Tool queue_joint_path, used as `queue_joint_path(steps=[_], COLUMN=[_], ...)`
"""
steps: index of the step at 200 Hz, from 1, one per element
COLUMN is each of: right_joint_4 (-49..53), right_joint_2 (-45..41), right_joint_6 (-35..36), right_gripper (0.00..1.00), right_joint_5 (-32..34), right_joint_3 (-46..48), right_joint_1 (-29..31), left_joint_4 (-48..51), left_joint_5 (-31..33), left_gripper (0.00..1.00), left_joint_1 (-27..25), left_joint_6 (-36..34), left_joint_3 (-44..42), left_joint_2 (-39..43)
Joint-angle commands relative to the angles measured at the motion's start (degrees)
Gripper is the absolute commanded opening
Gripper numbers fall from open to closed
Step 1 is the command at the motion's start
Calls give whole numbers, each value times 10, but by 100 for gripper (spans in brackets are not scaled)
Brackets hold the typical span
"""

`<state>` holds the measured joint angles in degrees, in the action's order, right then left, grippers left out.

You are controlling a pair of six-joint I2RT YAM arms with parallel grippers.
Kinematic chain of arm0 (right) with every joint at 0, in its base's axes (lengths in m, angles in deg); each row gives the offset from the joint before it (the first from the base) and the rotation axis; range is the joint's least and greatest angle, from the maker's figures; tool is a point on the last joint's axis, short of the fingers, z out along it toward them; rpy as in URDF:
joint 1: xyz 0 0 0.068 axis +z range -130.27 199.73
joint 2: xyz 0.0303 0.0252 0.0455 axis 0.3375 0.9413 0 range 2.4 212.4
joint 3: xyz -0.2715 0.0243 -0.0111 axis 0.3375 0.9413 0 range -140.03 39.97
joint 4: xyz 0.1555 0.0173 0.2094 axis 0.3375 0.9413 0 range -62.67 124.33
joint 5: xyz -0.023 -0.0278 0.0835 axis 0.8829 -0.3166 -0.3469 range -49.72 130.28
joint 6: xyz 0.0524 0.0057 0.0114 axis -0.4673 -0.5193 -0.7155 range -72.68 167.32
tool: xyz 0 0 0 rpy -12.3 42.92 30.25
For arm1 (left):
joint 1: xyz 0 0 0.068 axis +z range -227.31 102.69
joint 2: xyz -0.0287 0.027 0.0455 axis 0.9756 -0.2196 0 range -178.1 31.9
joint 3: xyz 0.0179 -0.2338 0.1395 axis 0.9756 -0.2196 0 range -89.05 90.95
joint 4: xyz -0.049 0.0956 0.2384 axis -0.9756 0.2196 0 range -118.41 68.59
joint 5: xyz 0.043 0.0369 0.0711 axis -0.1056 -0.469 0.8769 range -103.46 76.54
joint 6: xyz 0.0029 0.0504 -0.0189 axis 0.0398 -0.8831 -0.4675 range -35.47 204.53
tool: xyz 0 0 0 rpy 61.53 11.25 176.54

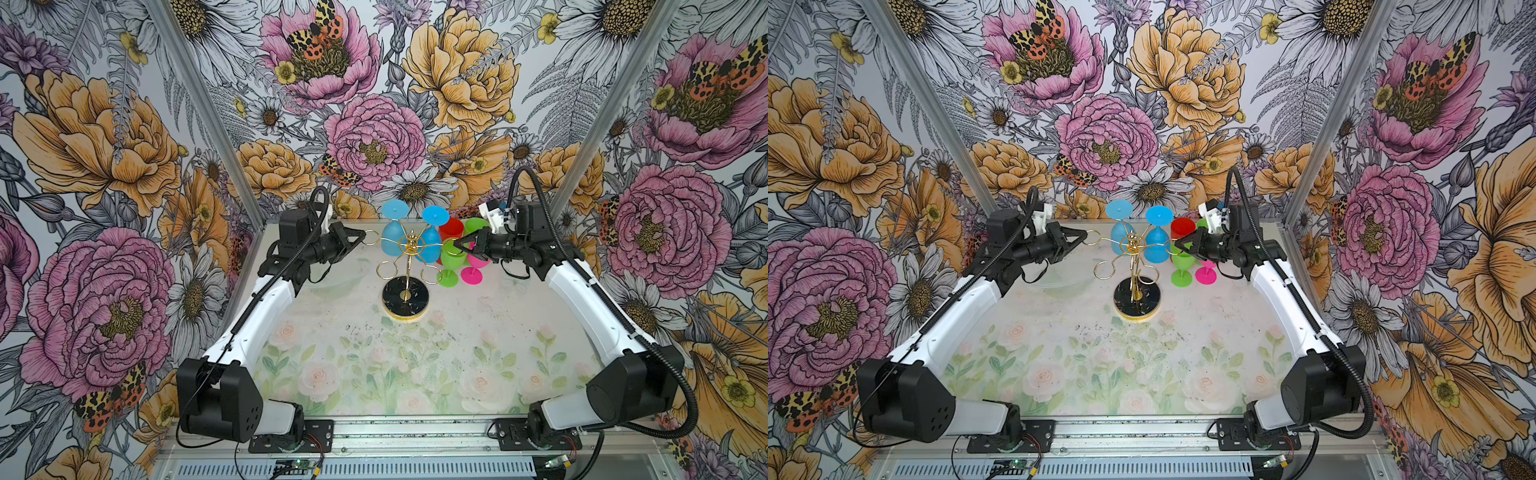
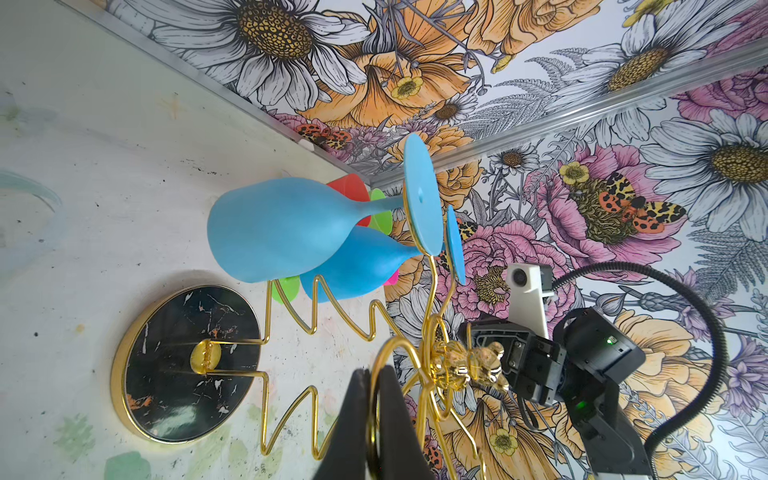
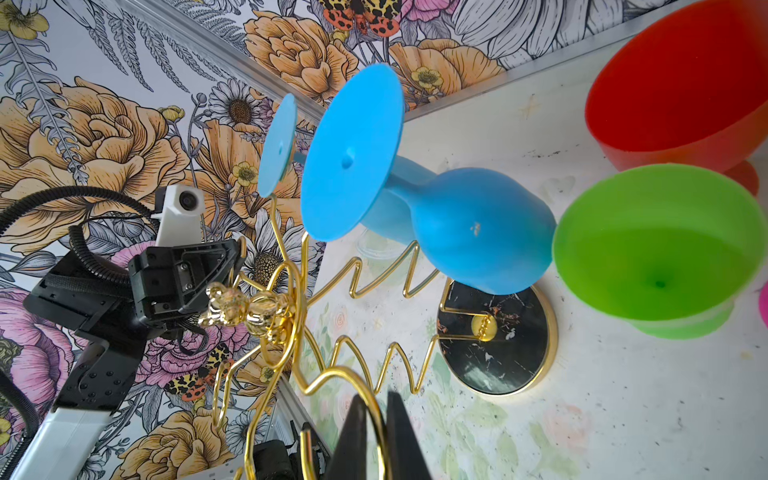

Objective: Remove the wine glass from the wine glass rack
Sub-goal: 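Close the right gripper on the foot of the nearer blue glass on the rack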

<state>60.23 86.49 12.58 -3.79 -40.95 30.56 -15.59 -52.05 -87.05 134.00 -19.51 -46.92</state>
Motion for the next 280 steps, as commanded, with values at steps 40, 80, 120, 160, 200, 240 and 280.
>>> queue_joint_path(steps=[40, 80, 120, 160, 200, 240, 280], right_joint_4=[-10, -10, -9, -8, -8, -8, -8], right_joint_2=[37, 54, 60, 62, 52, 64, 98], right_joint_6=[18, 17, 21, 23, 26, 31, 39], right_gripper=[8, 12, 24, 38, 47, 52, 56], right_joint_5=[-10, -9, -10, -10, -8, -10, -7], right_joint_3=[-34, -43, -58, -75, -89, -105, -150], right_joint_1=[28, 32, 32, 24, 2, -7, -11], left_joint_4=[-19, -20, -15, -21, -36, -45, 5], left_joint_5=[-21, -21, -12, -11, -16, -17, 8], left_gripper=[0, 0, 4, 9, 16, 29, 40], left_joint_1=[16, 28, 37, 49, 52, 54, 60], left_joint_6=[-17, -19, -29, -35, -30, -25, -52], left_joint_3=[-14, -45, -59, -61, -59, -55, -41], left_joint_2=[55, 69, 79, 68, 63, 65, 76])
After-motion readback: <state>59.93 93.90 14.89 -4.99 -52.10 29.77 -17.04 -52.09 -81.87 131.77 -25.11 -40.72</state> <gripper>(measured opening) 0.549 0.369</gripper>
